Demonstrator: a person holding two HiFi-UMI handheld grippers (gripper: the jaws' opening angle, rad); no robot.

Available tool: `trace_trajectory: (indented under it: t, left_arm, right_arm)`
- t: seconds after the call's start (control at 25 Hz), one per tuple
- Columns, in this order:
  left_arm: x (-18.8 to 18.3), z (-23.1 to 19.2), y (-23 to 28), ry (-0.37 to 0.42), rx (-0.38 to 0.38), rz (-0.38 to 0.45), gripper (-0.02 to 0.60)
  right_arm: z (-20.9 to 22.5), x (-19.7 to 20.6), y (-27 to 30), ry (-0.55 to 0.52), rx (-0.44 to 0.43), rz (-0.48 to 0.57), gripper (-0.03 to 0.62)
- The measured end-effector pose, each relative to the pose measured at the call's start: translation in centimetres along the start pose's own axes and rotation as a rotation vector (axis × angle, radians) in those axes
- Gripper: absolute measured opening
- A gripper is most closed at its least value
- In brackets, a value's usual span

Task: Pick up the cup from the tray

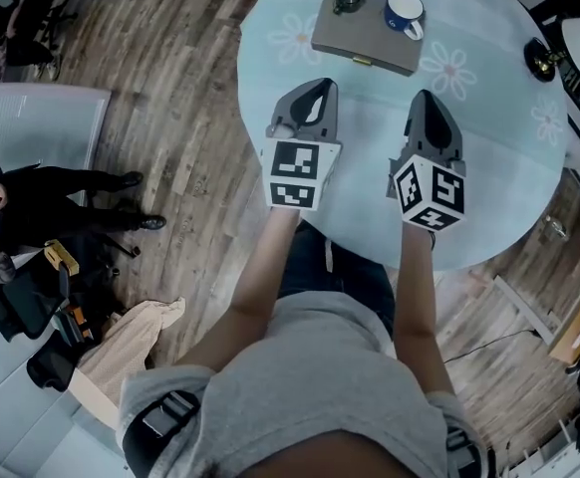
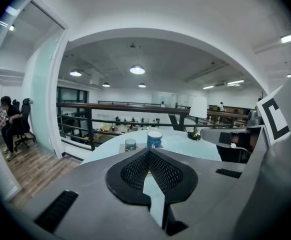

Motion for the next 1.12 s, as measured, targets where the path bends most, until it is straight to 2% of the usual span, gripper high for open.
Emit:
trace_trajectory:
  t: [0.32,0.72,0.84,0.96,1.12]
  left_arm:
    - [-0.1,-0.1,1.8,0.003,-0.013,-0.002,0.005]
    - [0.8,-1.8,4.4,-0.005,0.015,-0.021,0.005]
    - [1.1,-2.3,5.9,-0.006,0.038,-0.032,0.005]
    - [1.2,-2.7,6.9,-0.007,0.061,-0.029,0.005]
    - [1.4,-3.1,7.9,-0.008,0.083,-0.027,0.005]
  right_arm:
    - [2.1,0.0,2.3,-0.001,-0.009,-0.004,0.008]
    - [2.9,0.8,6.1,-0.028,-0.018,-0.073,0.017]
    - [2.8,0.7,7.4,-0.032,-0.039,-0.087,0.117]
    - [3.0,0.8,9.0,-0.041,-0.054,-0.098,0.153]
    - [3.6,0.9,10.9,-0.088,-0.03,-0.097,0.197]
Point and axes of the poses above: the fingertips, and each gripper's own axes: y forward along the fingers, z to its right, x out of its underside, the point moved 7 cm from there along -y, backward along the fingers, and after that the axes turned 9 degrees about y, right-handed, at the moved point
